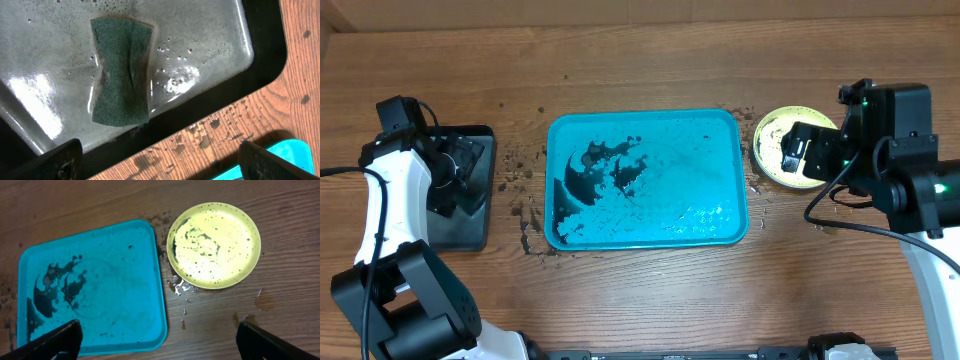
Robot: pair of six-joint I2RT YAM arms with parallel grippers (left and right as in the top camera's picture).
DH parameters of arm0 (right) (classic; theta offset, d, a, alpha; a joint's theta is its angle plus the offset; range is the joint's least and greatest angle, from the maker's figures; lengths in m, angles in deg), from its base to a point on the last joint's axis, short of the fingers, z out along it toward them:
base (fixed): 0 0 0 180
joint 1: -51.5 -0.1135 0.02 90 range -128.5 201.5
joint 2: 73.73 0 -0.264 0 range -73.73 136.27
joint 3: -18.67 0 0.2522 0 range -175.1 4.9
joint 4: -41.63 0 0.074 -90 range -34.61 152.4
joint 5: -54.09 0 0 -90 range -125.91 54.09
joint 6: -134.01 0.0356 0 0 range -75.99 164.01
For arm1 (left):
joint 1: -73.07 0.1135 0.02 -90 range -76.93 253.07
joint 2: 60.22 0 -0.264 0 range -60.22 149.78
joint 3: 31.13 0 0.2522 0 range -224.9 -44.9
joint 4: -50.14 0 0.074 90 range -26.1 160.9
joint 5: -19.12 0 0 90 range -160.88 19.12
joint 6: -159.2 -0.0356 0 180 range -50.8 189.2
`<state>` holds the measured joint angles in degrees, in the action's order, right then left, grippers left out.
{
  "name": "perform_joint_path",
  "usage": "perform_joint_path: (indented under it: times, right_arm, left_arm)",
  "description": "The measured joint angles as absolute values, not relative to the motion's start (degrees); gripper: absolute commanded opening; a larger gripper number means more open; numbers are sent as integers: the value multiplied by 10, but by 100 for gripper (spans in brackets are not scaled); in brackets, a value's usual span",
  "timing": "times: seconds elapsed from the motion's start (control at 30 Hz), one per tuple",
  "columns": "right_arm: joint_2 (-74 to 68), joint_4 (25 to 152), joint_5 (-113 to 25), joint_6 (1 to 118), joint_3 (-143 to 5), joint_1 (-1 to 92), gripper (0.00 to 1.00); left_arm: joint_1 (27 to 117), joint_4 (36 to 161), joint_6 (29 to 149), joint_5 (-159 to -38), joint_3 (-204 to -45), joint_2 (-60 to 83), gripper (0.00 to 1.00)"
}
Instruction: Clean dirty plates on tray and stack at the side
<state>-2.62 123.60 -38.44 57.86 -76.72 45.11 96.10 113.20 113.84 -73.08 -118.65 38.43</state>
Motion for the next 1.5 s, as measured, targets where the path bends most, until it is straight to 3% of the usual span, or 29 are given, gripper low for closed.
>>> perform_joint_path:
  times: [0.57,0.73,1.1,1.5]
  right_arm:
    - [-25,1261,-385,575,-758,452,100]
    - [-95,1141,-389,575,-662,478,100]
    - [-416,730,-485,573,-250,568,100]
    - [-653,591,-507,573,-4,568,100]
  left_arm:
    - [961,1132,1138,-731,-1187,385,100]
    - [953,1132,1138,-731,-1187,385,100]
    - [944,1132,1138,-733,-1187,385,100]
    - [944,1132,1138,-733,-1187,385,100]
